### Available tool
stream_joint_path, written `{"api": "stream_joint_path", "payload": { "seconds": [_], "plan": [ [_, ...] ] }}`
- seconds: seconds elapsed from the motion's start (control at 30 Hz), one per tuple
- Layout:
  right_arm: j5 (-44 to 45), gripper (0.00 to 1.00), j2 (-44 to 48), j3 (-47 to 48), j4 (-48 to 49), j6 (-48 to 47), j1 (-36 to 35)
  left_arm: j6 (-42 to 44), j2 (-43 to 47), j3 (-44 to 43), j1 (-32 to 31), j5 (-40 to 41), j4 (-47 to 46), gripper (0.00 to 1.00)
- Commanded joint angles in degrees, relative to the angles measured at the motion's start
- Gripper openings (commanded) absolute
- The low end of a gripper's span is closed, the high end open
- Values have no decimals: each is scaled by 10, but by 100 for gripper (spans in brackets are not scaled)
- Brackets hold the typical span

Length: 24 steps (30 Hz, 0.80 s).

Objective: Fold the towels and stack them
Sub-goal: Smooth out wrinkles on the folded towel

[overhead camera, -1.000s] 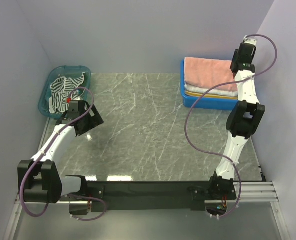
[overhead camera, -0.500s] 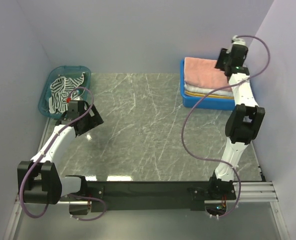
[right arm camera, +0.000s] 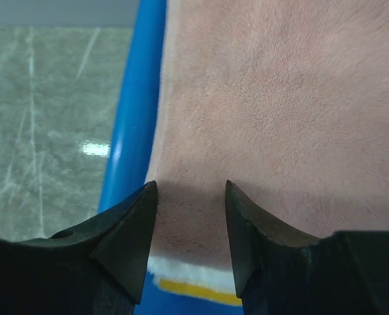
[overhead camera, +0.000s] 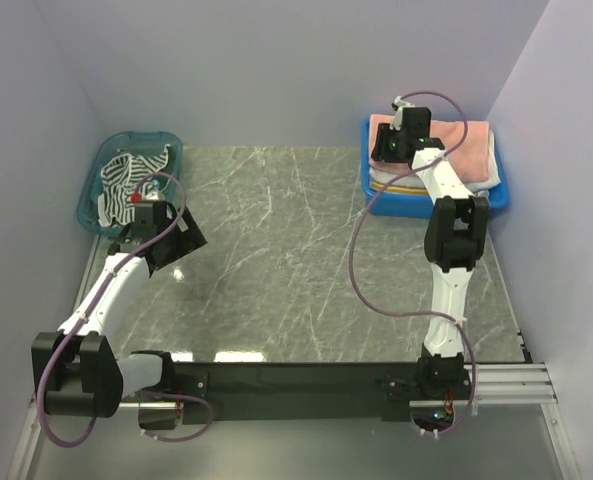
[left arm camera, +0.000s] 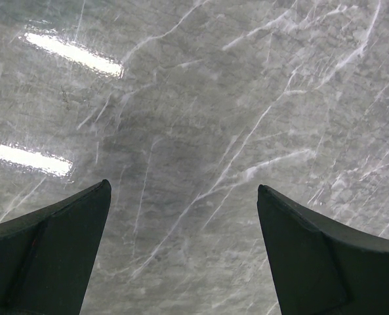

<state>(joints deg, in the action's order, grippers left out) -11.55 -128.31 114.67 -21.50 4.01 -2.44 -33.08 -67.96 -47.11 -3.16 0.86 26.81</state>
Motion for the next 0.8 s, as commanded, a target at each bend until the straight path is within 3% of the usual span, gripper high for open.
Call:
{"api": "stream_joint_path", "payload": {
  "seconds": [0.0,0.23,0.47,0.77],
  "plan": [
    [-14,52,-45,67,-94,8,9,14,16,-1,3,-15,-15,99],
    [-13,52,-4,-25,-116,22,9,14,20,1,3,-17,-16,99],
    [-30,52,24,-35,-94,28,9,15,20,1,3,-17,-15,99],
    [54,58,147,-81,51,76,56,16,19,2,3,-17,-15,99]
  ]
}}
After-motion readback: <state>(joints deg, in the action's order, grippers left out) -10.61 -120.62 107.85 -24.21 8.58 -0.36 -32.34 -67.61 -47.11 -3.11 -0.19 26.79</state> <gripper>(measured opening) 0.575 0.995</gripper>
